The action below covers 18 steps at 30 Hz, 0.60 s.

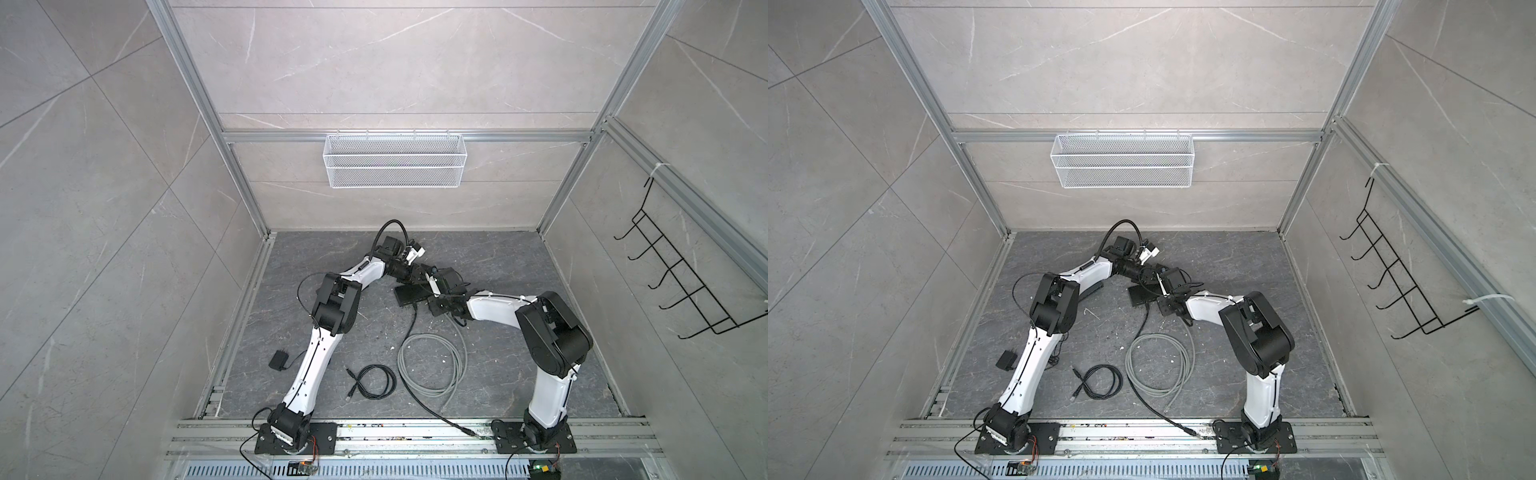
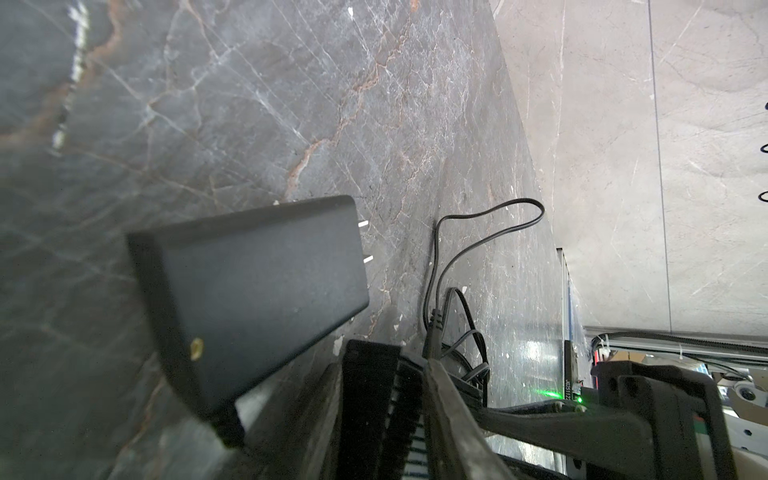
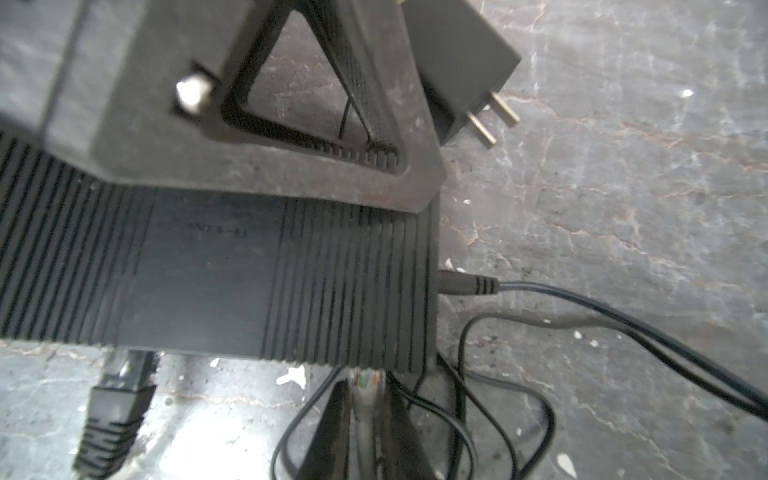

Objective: Insert the plug into the switch port

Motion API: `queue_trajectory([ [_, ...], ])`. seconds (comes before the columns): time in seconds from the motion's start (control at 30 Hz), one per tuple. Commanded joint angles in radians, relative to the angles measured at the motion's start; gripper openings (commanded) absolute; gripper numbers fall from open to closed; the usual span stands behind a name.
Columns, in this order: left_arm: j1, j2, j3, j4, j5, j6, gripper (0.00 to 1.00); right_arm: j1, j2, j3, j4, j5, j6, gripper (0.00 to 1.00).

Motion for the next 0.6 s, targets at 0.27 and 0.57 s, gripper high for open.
queue_trajectory([
  [0.27,-0.093,0.028,-0.063,-0.073,0.177,-0.073,0.33,-0.020,0.109,0.191,0.107,-0.036,-0.039,0.13],
  [0.57,-0.093,0.021,-0.081,-0.092,0.173,-0.046,0.32,-0.030,0.114,0.240,0.141,-0.072,-0.060,0.15],
])
